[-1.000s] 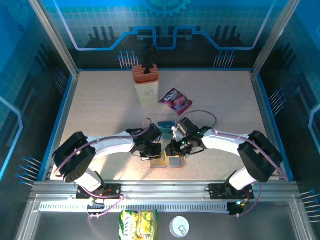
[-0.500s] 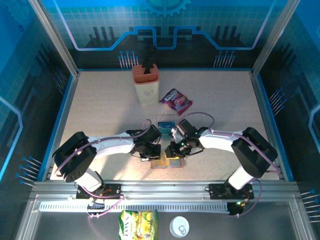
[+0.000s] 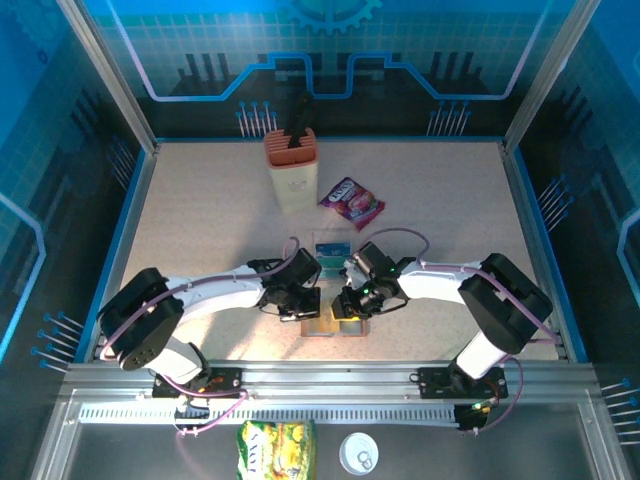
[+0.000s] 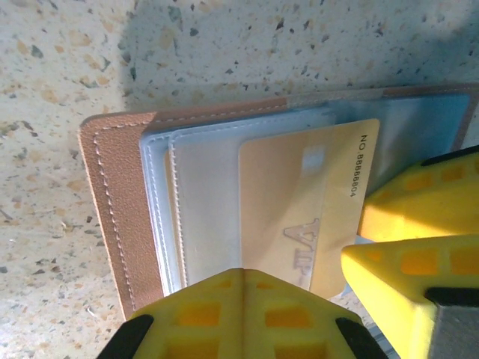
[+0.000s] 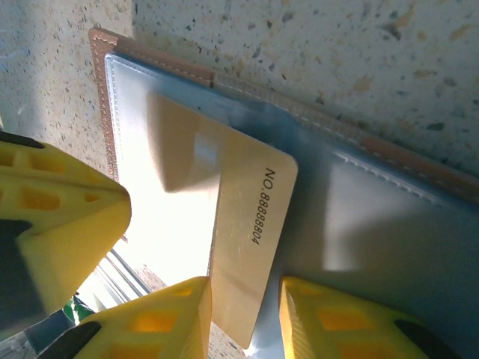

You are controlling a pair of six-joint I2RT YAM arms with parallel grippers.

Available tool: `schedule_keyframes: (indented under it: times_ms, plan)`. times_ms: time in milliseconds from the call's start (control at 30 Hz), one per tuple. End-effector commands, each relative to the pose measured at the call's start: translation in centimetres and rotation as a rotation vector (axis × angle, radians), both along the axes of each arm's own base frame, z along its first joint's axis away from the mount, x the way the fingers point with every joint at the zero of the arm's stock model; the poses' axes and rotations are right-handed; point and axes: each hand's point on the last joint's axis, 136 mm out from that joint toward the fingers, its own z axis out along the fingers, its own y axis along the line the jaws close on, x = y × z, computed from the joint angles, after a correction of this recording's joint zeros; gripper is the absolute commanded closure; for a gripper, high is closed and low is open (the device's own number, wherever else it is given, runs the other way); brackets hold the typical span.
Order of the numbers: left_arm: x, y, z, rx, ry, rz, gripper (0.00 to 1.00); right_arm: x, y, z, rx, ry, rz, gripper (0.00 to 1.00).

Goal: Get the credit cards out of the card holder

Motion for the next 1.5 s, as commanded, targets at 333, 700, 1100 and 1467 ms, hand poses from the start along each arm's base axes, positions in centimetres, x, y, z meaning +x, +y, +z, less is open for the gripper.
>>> schedule_keyframes:
  times_ms: [333, 700, 1100, 1467]
  plan:
    - [-1.3, 0.8, -2.7, 0.048, 0.075, 0.005, 1.00, -0.1, 0.7, 0.3, 0.072, 0.033, -0.016, 0.72]
    - [-1.4, 1.1, -2.6, 0.060, 0.074, 0.006, 1.00, 0.1, 1.0, 1.0, 0.137, 0.038, -0.038, 0.79]
    - [-1.5, 1.5, -2.4, 0.067, 0.069, 0.009, 1.00, 0.3, -0.2, 0.8, 0.117, 0.015, -0.062, 0.94]
    - [-1.6, 1.8, -2.3, 0.065, 0.066, 0.022, 1.00, 0.4, -2.2, 2.5, 0.066, -0.027, -0.045, 0.98]
